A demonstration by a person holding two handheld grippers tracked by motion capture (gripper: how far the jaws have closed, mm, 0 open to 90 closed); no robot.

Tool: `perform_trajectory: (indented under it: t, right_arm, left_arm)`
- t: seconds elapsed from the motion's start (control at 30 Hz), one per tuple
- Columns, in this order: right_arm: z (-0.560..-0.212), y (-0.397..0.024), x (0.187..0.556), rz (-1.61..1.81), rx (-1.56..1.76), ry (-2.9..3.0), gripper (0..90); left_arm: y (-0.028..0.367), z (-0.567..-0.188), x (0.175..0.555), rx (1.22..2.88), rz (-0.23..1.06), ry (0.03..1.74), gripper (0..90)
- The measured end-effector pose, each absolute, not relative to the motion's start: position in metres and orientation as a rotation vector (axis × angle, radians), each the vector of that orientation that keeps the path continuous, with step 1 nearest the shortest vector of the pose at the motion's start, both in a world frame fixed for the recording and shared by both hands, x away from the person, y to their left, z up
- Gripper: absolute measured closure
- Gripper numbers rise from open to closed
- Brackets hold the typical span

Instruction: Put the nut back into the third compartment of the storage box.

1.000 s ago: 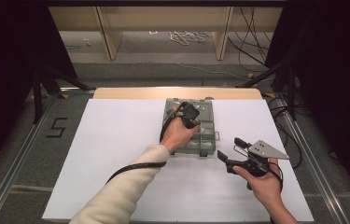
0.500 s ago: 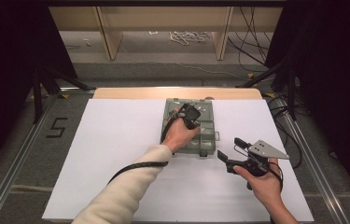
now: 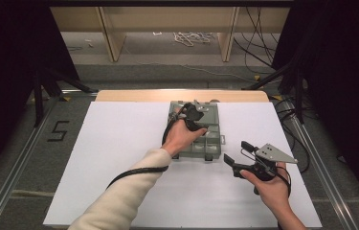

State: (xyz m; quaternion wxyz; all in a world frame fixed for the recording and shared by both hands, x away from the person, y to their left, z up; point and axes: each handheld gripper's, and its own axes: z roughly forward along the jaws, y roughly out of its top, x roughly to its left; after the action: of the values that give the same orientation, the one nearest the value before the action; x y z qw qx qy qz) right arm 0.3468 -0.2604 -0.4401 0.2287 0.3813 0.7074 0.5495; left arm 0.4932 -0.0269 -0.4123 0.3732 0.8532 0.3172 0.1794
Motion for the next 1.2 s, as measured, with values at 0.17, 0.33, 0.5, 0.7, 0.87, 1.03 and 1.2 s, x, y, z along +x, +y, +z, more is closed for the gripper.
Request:
perform_trajectory:
  t: [0.17, 0.33, 0.5, 0.7, 0.87, 1.03, 1.2]
  right_arm:
    - [-0.441, -0.261, 0.347, 1.508, 1.053, 1.945, 15.9]
    - [-0.440, -0.260, 0.347, 1.506, 1.051, 1.947, 15.9]
    - [-0.441, -0.260, 0.347, 1.504, 1.052, 1.953, 15.9]
    - [-0.440, -0.260, 0.347, 1.501, 1.054, 1.948, 15.9]
    - [-0.440, -0.260, 0.347, 1.497, 1.054, 1.948, 15.9]
    - [-0.441, -0.260, 0.348, 1.521, 1.073, 1.941, 15.9]
    - [-0.440, -0.263, 0.348, 1.491, 1.074, 1.945, 15.9]
  left_arm:
    - [-0.009, -0.404, 0.477, 2.169, 0.475, 0.769, 23.9]
    - [0.013, -0.399, 0.459, 2.122, 0.497, 0.751, 20.7]
    - [0.031, -0.400, 0.445, 2.081, 0.467, 0.754, 19.9]
    - [0.060, -0.408, 0.418, 2.024, 0.407, 0.764, 19.8]
    - [0.090, -0.415, 0.394, 1.983, 0.427, 0.806, 19.8]
    - [0.110, -0.423, 0.373, 1.927, 0.452, 0.839, 19.9]
    - [0.128, -0.434, 0.351, 1.918, 0.443, 0.865, 20.4]
